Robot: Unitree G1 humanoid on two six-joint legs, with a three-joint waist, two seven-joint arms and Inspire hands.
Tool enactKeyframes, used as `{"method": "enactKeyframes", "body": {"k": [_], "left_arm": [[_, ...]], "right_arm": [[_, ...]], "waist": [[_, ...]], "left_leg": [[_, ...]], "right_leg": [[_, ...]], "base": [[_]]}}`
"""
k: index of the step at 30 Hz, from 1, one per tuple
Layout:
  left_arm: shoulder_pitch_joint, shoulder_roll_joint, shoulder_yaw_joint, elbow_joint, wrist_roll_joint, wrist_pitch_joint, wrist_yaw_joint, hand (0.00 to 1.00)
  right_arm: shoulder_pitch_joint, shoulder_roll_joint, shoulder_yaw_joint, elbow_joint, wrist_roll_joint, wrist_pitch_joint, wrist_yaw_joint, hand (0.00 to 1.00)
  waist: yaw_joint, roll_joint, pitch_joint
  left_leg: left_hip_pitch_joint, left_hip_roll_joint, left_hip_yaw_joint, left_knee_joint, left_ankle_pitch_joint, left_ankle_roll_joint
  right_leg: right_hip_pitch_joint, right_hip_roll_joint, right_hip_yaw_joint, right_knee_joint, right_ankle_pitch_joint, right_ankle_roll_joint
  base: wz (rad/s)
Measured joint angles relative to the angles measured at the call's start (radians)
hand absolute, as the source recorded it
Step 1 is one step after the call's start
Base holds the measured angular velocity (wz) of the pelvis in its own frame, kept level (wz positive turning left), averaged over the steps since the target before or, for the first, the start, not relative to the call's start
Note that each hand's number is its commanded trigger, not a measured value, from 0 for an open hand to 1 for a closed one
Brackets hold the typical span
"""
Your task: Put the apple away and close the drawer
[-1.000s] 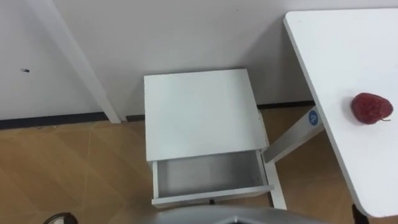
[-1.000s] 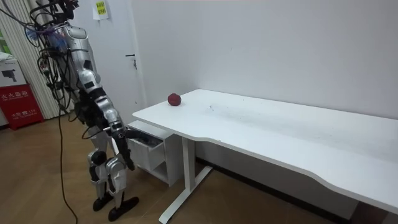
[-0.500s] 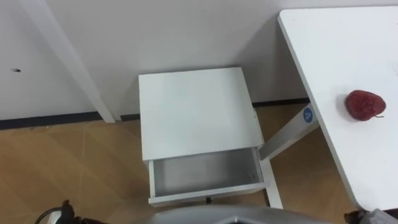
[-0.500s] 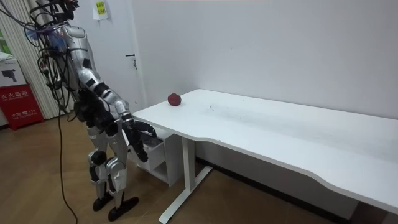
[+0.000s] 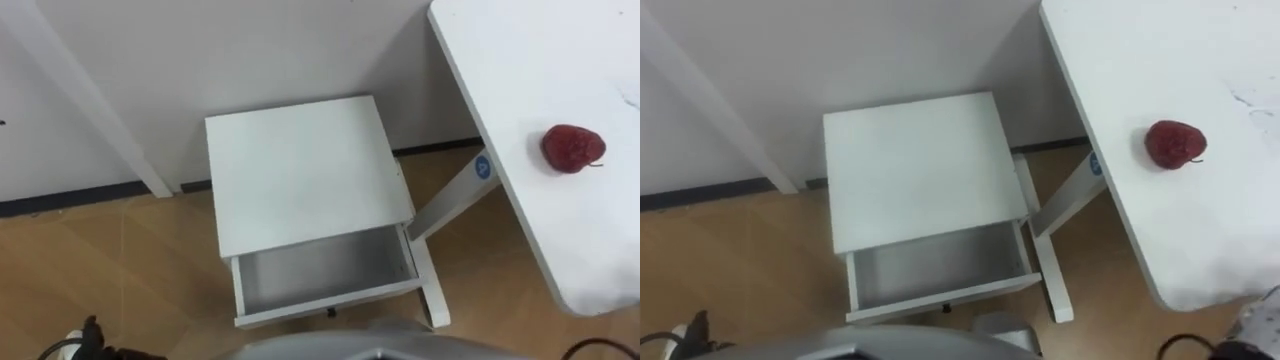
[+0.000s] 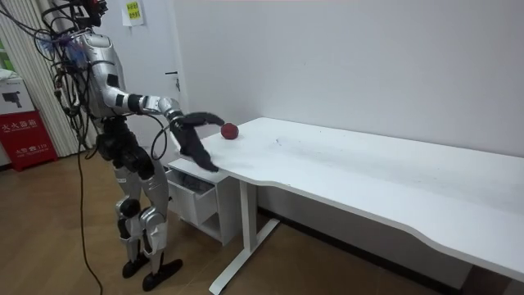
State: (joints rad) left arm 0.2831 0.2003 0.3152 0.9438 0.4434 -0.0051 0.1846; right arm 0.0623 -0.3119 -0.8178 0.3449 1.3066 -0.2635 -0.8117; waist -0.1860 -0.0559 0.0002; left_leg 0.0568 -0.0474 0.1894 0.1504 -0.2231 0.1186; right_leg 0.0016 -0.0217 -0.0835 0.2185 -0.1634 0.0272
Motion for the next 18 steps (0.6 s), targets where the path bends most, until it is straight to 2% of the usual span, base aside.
{"method": "enactKeyframes", "body": {"k": [3, 6, 8, 10, 13, 18], "left_arm": [[0.005, 0.003, -0.018, 0.006, 0.000, -0.005, -0.001, 0.00], [0.003, 0.002, -0.070, 0.011, 0.000, -0.003, -0.001, 0.00], [-0.007, 0.003, -0.086, 0.019, 0.000, -0.003, -0.001, 0.00], [-0.016, 0.000, -0.093, 0.024, 0.000, -0.004, 0.000, 0.00], [-0.020, 0.000, -0.103, 0.022, 0.000, -0.004, 0.001, 0.00], [-0.009, 0.001, -0.107, 0.020, 0.000, -0.009, 0.003, 0.00]], "right_arm": [[0.000, -0.015, 0.012, -0.063, -0.191, -0.027, -0.036, 0.00], [0.008, -0.013, 0.032, -0.088, -0.423, -0.026, -0.083, 0.00], [0.014, -0.013, 0.071, -0.088, -0.546, -0.026, -0.094, 0.00], [0.036, -0.013, 0.131, -0.089, -0.694, -0.023, -0.093, 0.00], [0.052, -0.004, 0.201, -0.090, -0.839, -0.013, -0.060, 0.00], [0.080, -0.004, 0.261, -0.089, -0.946, 0.010, 0.033, 0.00]], "waist": [[0.010, -0.008, -0.0035], [0.029, -0.007, -0.0045], [0.036, -0.004, -0.0049], [0.057, -0.001, -0.0040], [0.076, -0.002, -0.0036], [0.085, -0.007, -0.0021]], "left_leg": [[-0.011, 0.003, -0.002, 0.002, 0.003, -0.004], [-0.018, 0.003, 0.000, 0.004, 0.003, -0.005], [-0.017, 0.002, 0.001, 0.002, 0.003, -0.005], [-0.017, 0.003, 0.008, 0.002, 0.003, -0.005], [-0.009, 0.004, 0.013, 0.002, 0.004, -0.006], [-0.003, 0.003, 0.013, 0.001, 0.004, -0.006]], "right_leg": [[-0.009, 0.002, -0.001, 0.000, 0.000, 0.000], [-0.014, 0.003, 0.004, -0.006, 0.000, -0.001], [-0.010, 0.002, 0.004, -0.015, 0.000, -0.001], [-0.013, 0.004, 0.013, -0.016, 0.000, -0.001], [-0.011, 0.006, 0.028, -0.018, 0.000, -0.001], [0.004, 0.004, 0.024, -0.033, 0.000, -0.001]], "base": [[0.04], [-0.01], [-0.02], [-0.10], [-0.06], [0.01]]}}
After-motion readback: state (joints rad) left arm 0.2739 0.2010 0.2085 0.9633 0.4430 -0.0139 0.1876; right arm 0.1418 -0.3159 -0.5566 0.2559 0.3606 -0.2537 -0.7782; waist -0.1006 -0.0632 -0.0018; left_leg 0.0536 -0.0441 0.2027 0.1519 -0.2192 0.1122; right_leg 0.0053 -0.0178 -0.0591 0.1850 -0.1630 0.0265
